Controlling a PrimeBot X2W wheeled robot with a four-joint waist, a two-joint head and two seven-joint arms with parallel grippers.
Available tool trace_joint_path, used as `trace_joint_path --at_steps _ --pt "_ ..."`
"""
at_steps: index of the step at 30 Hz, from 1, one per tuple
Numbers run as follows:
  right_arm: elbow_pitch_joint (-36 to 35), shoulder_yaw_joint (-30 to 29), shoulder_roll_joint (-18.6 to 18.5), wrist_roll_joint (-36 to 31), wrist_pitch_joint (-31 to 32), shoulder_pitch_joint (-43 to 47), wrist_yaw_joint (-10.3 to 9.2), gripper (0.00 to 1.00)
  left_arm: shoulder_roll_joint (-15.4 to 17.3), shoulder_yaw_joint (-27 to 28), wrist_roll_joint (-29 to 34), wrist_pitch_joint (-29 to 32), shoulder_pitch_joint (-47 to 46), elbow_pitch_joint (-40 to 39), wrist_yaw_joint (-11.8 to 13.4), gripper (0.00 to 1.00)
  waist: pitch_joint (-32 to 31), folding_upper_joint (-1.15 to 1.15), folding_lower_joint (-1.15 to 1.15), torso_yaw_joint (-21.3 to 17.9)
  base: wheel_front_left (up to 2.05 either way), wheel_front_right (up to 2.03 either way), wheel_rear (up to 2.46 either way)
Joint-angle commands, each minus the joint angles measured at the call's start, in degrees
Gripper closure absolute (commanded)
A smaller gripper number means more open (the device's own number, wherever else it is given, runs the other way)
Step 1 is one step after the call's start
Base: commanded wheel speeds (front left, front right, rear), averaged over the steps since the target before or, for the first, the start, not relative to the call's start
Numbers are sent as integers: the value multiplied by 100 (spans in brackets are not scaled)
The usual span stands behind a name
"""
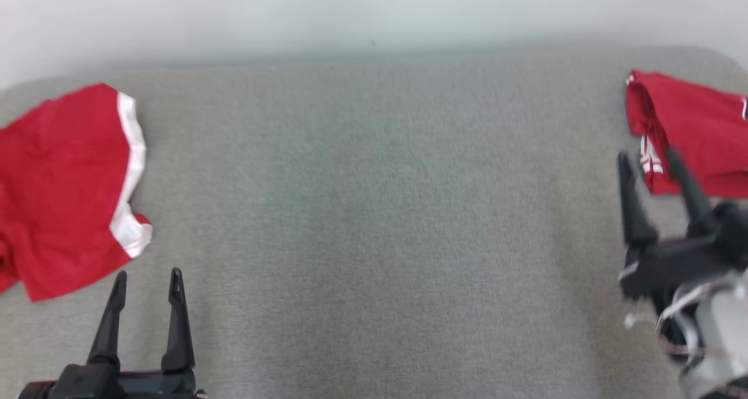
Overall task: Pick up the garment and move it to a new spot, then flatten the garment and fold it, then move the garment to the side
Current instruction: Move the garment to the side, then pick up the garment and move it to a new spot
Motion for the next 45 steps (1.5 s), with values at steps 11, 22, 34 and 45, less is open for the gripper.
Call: trace_joint_path --at_steps 11,22,34,45 --pt "-858 -257 688 -82 167 1697 -18 0 -64 23 29 -17 252 403 -41 0 -777 0 1 178 0 0 0" --pt "-1119 -550 1155 -95 162 2423 -18 0 -67 -24 57 -17 423 701 -76 0 -950 0 1 225 0 0 0" --pt "-1040 -601 1404 -312 134 2746 -18 0 -74 -96 60 -17 482 848 -96 0 -1038 0 1 281 0 0 0" --pt "-902 -551 1490 -378 98 2776 -18 0 -82 -84 62 -17 442 938 -83 0 -1043 0 1 253 0 0 0"
